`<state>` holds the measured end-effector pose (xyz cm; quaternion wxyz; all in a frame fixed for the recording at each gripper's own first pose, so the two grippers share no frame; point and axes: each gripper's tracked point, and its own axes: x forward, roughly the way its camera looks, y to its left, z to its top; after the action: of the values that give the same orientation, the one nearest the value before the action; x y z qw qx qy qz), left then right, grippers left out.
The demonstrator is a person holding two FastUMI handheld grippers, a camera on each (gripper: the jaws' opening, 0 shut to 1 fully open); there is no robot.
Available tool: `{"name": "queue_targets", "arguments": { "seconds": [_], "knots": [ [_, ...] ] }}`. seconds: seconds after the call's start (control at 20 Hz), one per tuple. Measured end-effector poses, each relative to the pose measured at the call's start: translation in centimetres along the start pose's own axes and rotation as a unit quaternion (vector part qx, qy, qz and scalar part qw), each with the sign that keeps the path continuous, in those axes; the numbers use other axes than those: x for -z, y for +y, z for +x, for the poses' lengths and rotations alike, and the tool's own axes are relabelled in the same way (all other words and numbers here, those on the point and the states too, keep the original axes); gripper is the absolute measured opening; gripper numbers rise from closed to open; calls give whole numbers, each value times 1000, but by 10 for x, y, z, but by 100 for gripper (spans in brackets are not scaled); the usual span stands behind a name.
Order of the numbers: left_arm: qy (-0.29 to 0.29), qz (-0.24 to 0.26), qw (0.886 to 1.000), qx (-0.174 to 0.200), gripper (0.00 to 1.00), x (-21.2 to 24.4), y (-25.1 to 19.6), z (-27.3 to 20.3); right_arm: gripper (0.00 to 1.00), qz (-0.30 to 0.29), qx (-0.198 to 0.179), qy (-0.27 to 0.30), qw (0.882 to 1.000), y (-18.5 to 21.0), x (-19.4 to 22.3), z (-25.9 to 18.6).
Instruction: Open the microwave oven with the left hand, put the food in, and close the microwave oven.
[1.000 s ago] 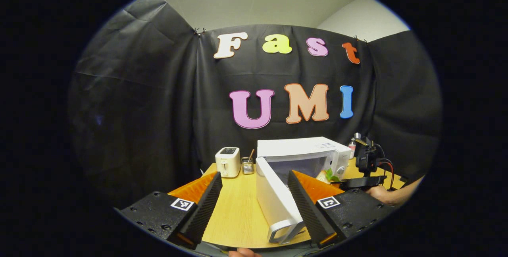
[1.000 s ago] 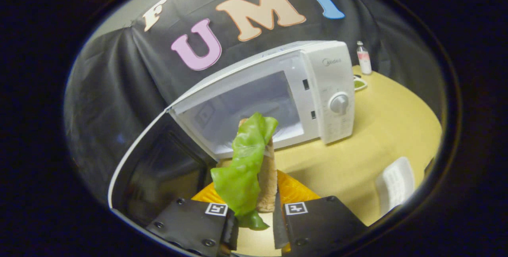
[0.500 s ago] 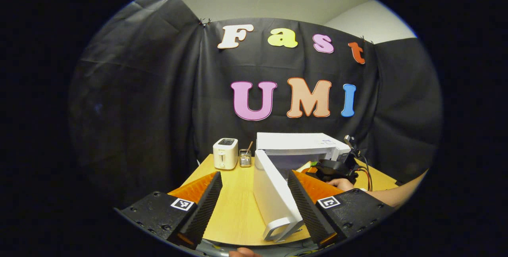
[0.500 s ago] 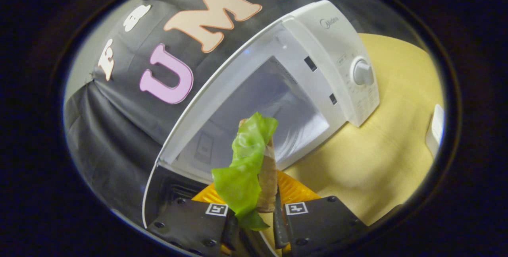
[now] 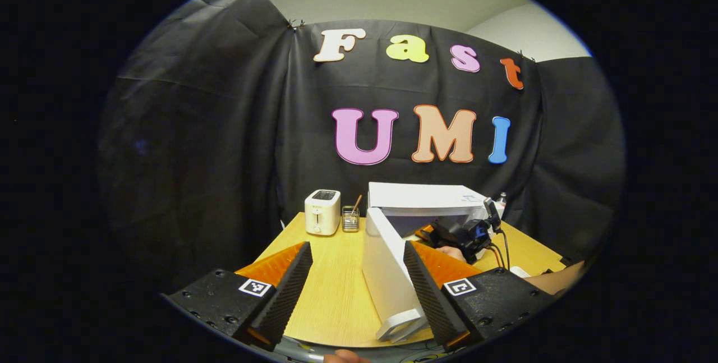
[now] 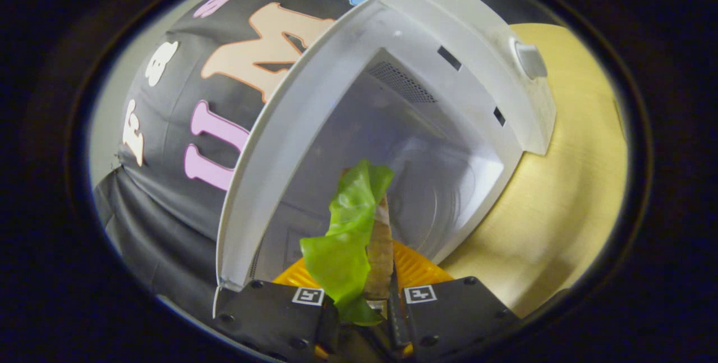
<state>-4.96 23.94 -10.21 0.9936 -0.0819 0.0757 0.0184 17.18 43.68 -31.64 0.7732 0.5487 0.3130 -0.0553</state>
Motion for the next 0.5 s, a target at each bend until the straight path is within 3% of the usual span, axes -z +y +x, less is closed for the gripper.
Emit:
{"name": "queue_targets", "arguments": {
  "seconds": [0.2, 0.5],
  "knots": [
    [-3, -2, 1000, -3, 96, -2, 3, 1, 37, 28, -6, -7, 1000, 5, 7, 18],
    [16, -12, 1000, -9, 96, 11, 11, 0, 37, 27, 16, -18, 999, -10, 6, 39]
  ]
}}
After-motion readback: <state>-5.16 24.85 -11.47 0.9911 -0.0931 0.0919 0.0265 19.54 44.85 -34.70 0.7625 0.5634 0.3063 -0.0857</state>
